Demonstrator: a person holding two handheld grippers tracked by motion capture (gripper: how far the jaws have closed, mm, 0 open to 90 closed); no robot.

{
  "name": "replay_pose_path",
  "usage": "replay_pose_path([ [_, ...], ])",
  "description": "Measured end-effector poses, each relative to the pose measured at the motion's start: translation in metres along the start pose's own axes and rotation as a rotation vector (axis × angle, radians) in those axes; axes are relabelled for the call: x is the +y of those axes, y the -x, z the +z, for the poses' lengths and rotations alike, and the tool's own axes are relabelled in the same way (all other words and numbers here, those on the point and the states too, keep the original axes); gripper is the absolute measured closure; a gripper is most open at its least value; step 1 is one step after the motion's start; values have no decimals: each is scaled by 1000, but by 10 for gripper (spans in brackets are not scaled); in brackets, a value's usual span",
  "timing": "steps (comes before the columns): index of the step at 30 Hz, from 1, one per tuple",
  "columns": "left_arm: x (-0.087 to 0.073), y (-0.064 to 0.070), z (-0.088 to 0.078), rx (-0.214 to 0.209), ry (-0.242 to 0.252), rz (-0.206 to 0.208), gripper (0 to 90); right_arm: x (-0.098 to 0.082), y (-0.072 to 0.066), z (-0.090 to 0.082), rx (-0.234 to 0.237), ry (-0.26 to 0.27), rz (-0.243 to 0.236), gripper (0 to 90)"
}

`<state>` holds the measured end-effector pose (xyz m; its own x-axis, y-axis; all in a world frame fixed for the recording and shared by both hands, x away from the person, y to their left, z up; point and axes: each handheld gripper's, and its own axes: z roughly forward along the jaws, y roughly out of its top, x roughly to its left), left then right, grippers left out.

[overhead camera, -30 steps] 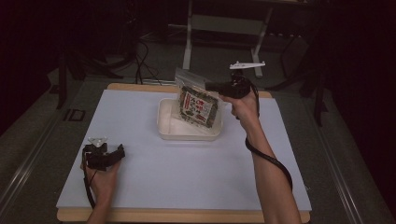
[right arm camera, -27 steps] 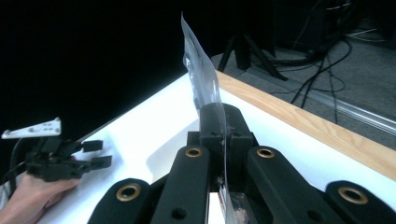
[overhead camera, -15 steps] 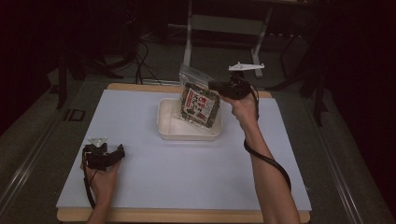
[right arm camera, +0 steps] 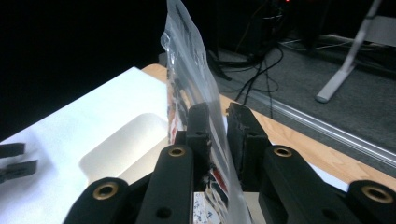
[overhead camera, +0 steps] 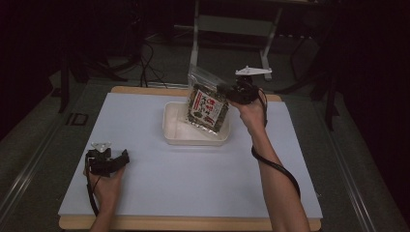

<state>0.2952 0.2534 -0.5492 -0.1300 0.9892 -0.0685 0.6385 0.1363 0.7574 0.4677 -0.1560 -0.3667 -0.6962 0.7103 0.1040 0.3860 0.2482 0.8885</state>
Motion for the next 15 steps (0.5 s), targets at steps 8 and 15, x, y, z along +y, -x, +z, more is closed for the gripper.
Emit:
replay_pose_path([
  [8, 0, 0, 0, -1, 2, -2, 252, -1, 5, 4, -42, 6, 28, 759],
  [15, 0, -1, 0, -3, 1, -5, 252, 1, 4, 8, -60, -9, 12, 684],
])
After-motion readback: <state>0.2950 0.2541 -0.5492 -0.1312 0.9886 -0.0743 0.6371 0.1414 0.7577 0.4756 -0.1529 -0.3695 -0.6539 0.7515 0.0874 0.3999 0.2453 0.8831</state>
